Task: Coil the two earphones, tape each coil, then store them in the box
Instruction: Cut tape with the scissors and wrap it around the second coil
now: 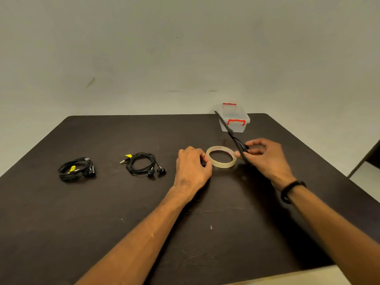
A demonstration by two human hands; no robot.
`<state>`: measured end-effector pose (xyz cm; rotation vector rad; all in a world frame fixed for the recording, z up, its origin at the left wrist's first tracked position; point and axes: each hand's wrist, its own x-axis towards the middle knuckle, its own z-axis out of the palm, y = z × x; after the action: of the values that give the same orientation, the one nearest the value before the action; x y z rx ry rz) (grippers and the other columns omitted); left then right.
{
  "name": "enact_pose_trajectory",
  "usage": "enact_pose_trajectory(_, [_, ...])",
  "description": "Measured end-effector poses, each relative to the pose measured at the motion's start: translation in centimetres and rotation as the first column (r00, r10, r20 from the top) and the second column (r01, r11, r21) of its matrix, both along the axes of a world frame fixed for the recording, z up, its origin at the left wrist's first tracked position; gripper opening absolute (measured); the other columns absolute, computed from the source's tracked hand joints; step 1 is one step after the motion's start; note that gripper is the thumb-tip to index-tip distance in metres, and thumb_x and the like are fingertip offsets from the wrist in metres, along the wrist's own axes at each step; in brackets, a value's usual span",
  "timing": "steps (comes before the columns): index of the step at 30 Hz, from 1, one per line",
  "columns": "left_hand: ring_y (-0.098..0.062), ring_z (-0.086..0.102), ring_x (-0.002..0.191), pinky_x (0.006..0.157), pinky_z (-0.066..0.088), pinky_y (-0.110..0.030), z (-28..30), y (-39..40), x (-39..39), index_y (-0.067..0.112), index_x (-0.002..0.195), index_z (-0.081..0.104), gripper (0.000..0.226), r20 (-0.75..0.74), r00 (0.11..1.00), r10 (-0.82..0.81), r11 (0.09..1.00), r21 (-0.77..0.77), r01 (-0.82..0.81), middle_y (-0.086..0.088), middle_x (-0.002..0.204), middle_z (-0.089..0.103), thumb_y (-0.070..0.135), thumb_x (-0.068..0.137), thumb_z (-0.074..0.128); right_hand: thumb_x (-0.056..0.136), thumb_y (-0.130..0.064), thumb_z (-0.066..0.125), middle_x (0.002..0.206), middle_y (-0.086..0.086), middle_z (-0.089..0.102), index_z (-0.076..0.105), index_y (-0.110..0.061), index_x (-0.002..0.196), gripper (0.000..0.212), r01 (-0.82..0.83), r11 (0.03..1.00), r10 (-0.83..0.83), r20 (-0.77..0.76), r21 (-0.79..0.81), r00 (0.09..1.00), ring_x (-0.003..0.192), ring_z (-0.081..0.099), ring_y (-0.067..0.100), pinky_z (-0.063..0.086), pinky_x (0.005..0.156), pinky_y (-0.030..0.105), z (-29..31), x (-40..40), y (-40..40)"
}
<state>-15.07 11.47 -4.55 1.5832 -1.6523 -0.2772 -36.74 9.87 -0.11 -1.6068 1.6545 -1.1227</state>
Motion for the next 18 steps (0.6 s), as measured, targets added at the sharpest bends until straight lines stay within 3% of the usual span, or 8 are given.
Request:
enact_pose_trajectory(2, [-0.015, 0.059, 0.091, 0.081, 0.054, -0.035, 0.1, 0.1, 0.1, 0.024, 0.082, 0.074, 0.009, -0.005, 1.000, -0.011, 1.000, -0.006, 0.011, 0.009, 0.087, 0.065, 0.030, 0.088, 0.071, 0.065, -0.043, 0.098, 0.094, -0.004, 0.078, 0.073, -0.024, 0.108, 0.053, 0.035, 0.999, -0.037, -0.065, -0.026, 0.997, 0.088, 0.074, 0.009, 0.059, 0.082, 0.027, -0.3, 1.6, -1.7])
enact_pose_trajectory(6, [-0.009, 0.064, 0.073, 0.073, 0.058, -0.031, 0.6, 0.6, 0.1, 0.025, 0.077, 0.071, 0.008, -0.006, 1.000, -0.024, 1.000, 0.000, 0.024, 0.010, 0.075, 0.069, 0.026, 0.085, 0.071, 0.070, -0.030, 0.097, 0.097, -0.002, 0.075, 0.072, -0.020, 0.110, 0.048, 0.005, 0.999, 0.003, -0.225, 0.037, 0.974, 0.090, 0.070, 0.011, 0.052, 0.077, 0.019, -0.2, 3.2, -4.1])
enact_pose_trajectory(10, [-0.007, 0.066, 0.066, 0.072, 0.060, -0.034, 0.9, 1.2, 0.1, 0.025, 0.075, 0.071, 0.006, -0.055, 0.998, -0.015, 0.999, 0.032, 0.017, 0.010, 0.068, 0.070, 0.027, 0.080, 0.073, 0.076, -0.030, 0.091, 0.098, 0.000, 0.076, 0.074, -0.023, 0.104, 0.034, 0.109, 0.994, -0.092, -0.373, 0.023, 0.923, 0.099, 0.072, 0.023, 0.060, 0.091, 0.039, 0.0, 3.8, -4.4])
enact_pose_trajectory(13, [-0.005, 0.068, 0.066, 0.073, 0.062, -0.035, 1.2, 1.9, 0.4, 0.026, 0.074, 0.071, 0.006, -0.061, 0.998, -0.024, 0.997, 0.067, 0.028, 0.011, 0.066, 0.070, 0.027, 0.078, 0.076, 0.082, -0.033, 0.086, 0.107, 0.006, 0.074, 0.073, -0.022, 0.105, 0.029, 0.228, 0.973, -0.193, -0.430, 0.029, 0.882, 0.107, 0.069, 0.031, 0.055, 0.090, 0.040, 0.6, 3.9, -3.6])
enact_pose_trajectory(18, [-0.003, 0.069, 0.063, 0.071, 0.063, -0.035, 1.2, 2.8, 1.1, 0.027, 0.072, 0.070, 0.008, -0.072, 0.996, -0.047, 0.997, 0.062, 0.051, 0.012, 0.065, 0.071, 0.028, 0.076, 0.076, 0.082, -0.036, 0.086, 0.106, 0.011, 0.073, 0.071, -0.017, 0.106, 0.034, 0.351, 0.934, -0.286, -0.452, 0.064, 0.845, 0.104, 0.069, 0.035, 0.057, 0.086, 0.042, 0.8, 3.4, -3.2])
